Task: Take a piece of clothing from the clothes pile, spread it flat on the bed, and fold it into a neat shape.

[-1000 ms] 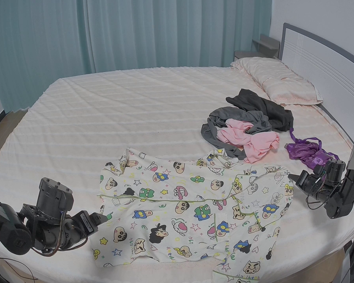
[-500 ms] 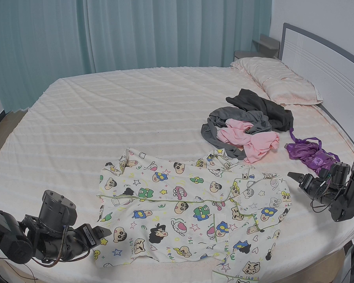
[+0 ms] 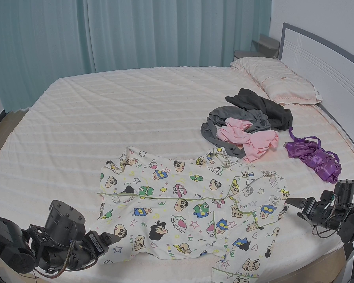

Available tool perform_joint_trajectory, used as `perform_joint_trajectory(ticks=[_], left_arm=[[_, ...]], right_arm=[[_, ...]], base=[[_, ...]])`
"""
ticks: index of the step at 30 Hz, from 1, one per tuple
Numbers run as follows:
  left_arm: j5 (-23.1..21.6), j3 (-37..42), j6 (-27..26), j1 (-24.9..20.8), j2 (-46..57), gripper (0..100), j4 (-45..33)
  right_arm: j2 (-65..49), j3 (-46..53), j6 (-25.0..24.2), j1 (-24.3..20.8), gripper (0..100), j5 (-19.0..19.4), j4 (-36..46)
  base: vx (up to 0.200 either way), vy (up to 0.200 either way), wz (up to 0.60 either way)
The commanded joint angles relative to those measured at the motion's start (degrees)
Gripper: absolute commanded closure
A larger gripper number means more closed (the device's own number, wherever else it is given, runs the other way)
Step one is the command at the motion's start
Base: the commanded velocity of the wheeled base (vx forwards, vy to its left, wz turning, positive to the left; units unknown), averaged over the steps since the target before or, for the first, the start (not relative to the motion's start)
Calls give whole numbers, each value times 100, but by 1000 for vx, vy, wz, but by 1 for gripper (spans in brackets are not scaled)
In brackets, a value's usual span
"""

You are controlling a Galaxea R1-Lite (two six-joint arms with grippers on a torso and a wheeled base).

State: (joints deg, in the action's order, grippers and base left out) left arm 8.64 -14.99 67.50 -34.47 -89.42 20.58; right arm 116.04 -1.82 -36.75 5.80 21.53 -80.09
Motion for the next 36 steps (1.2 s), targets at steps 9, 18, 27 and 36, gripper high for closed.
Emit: perform_joint_trajectory(ticks=[9, 18, 27, 36], left_arm=[[32, 67, 193, -59, -796, 0, 236], [551, -3, 387, 257, -2027, 0, 1168], [806, 40, 352, 565, -2765, 0, 2495], [1078, -47, 352, 732, -2792, 100, 2539]], right_arm=[[-205, 182, -596, -519, 0, -342, 424], [-187, 182, -860, -905, 0, -509, 521], [-152, 182, -895, -1371, 0, -773, 635], [-64, 182, -886, -1477, 0, -782, 741]], base=[[-89, 0, 0], [0, 0, 0], [0, 0, 0], [0, 0, 0]])
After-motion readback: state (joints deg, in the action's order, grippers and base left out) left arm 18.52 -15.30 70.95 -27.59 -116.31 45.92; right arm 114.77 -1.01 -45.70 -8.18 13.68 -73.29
